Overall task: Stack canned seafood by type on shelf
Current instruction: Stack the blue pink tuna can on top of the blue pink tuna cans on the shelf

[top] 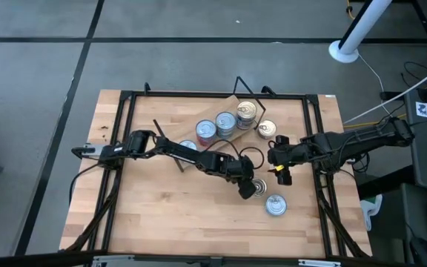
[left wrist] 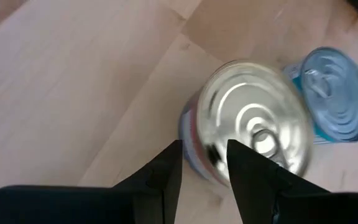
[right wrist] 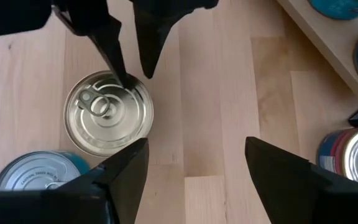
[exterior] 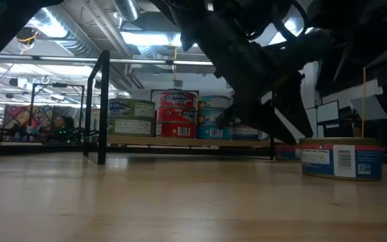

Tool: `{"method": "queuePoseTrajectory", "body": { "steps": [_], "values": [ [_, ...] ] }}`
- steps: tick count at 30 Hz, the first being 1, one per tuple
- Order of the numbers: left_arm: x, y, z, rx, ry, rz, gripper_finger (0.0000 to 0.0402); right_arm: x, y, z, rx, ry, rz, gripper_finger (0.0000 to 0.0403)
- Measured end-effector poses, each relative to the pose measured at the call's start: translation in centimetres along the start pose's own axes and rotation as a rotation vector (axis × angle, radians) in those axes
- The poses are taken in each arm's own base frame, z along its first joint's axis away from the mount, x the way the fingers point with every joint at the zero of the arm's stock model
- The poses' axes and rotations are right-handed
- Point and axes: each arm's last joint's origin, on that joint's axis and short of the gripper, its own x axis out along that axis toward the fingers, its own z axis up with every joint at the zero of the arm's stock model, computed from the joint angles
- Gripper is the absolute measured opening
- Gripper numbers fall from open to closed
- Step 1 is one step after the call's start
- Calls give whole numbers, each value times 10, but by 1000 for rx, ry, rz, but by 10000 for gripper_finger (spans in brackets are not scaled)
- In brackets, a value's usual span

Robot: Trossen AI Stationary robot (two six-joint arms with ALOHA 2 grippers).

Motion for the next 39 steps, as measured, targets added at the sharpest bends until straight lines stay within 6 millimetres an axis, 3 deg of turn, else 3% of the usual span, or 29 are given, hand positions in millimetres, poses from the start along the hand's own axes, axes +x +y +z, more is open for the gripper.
{"method": "queuePoseTrajectory", "body": {
  "steps": [15, 29, 39],
  "values": [
    [3, 2, -3, -14, 35, -5, 118, 0, 0, 0, -3, 0, 0, 266],
    [3, 2, -2, 1, 56, -32, 11, 0, 0, 0, -3, 0, 1, 266],
    [4, 7, 1, 30, 56, -29, 2, 0, 2, 0, -47, 10, 62, 266]
  ]
}}
